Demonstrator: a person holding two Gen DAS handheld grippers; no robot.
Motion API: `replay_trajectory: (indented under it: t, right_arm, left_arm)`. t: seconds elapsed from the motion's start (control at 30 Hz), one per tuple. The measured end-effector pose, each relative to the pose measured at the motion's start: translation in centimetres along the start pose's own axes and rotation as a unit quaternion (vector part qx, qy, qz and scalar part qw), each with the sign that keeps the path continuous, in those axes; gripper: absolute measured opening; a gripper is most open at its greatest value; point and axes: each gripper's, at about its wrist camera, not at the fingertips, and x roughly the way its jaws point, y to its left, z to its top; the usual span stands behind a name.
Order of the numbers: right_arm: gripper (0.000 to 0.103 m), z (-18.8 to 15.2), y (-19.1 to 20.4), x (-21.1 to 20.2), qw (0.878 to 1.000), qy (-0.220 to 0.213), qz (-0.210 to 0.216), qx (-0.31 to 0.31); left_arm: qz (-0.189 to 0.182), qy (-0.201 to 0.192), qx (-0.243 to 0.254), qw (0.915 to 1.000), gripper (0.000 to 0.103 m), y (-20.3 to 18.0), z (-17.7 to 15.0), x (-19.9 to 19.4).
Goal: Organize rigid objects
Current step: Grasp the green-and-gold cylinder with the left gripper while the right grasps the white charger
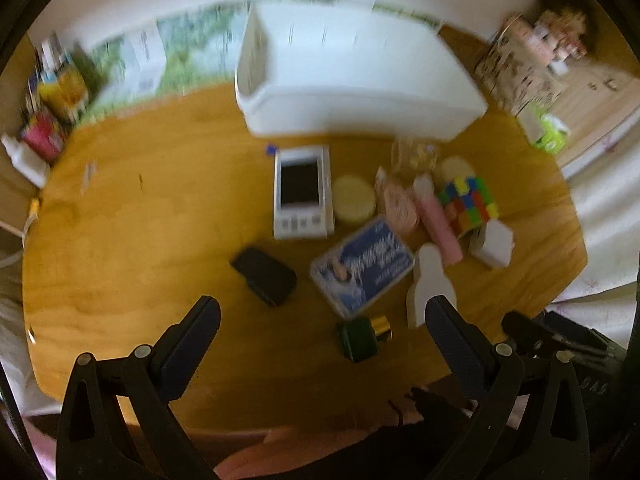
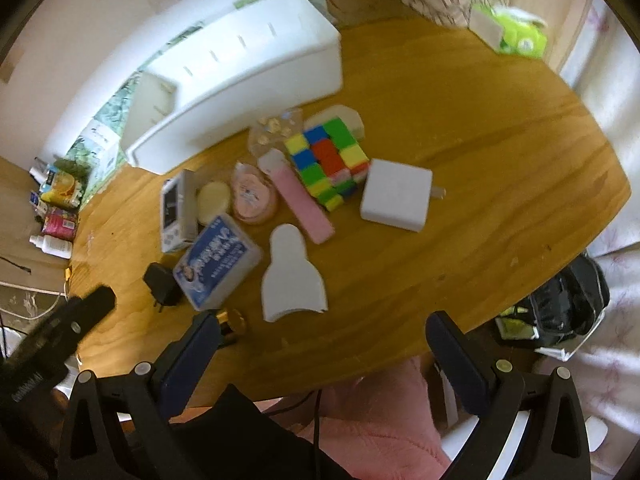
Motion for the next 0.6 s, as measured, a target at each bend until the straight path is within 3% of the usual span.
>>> replay_trajectory:
  t: [0.27,0.47,0.6]
  right_arm:
    - [0.103,2.6,-3.7,2.8,0.998,0.059,0.029,0.026]
    - [0.103,5.1,-6.7,4.8,0.993,0.091,0.050,0.062]
    - [0.102,6.9,-7.9,6.1,0.989,0.112,0.065,0.072]
  left_arm:
    - [0.005,0.087,-0.084,0.9926,0.102,-0.3,-0.8,3.8]
    - [0.012,0.149,-0.159,0.9758,0.102,-0.4,-1.5,6.9]
    - [0.019,0.168,-0.197,0.9658,0.102,-0.4,-2.0,8.2]
